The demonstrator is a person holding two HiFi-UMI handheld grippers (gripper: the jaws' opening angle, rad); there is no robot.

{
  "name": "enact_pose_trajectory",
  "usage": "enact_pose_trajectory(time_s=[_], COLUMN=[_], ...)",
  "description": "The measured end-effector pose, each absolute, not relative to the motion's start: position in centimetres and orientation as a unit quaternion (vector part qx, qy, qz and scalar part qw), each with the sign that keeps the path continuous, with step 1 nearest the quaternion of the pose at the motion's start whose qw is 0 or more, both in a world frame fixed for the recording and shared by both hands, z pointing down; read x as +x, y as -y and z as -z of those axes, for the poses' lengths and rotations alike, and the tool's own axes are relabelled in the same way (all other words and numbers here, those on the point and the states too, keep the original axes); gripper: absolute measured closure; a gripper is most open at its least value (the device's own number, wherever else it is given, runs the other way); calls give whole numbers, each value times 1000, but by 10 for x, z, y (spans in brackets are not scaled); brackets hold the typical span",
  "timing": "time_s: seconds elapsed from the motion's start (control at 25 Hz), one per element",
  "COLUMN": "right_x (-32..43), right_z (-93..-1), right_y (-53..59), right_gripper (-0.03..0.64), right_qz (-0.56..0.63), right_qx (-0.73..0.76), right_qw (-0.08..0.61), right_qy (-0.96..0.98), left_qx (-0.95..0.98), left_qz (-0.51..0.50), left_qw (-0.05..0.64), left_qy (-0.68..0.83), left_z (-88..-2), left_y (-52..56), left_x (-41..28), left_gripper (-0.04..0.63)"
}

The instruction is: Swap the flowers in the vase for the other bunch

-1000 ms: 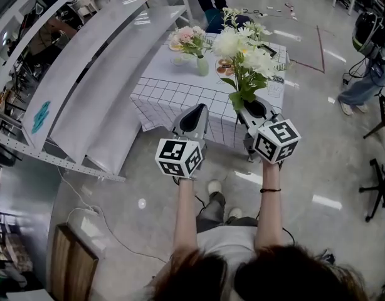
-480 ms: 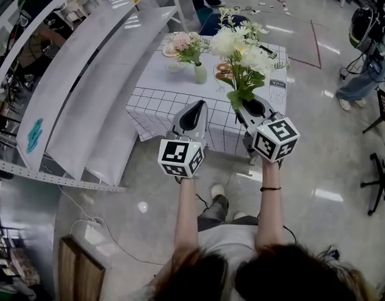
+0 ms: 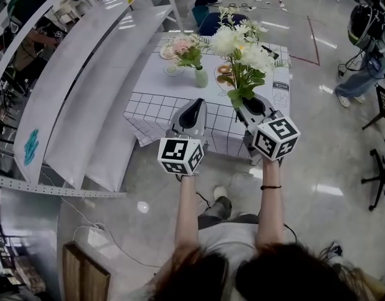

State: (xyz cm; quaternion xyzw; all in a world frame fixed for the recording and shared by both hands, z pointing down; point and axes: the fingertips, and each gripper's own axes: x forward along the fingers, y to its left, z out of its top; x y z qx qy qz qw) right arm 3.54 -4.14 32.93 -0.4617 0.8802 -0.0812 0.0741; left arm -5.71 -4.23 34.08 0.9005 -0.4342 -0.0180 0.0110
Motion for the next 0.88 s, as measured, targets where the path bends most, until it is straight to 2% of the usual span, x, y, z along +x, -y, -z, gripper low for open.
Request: enact_pose_trajectory(time_s=[0.88], right_x=[26], right_z=[-349], right_y=[102], right_gripper=[566], right_qz=[92], right_qx=[-501], right_qw=[73], right_qy=[-857], left_qx=[912], left_qz=[43], left_qw=[73], left_qy=[402], left_z=[-370], left_y=[114], left_x=[-73], left_gripper=[572])
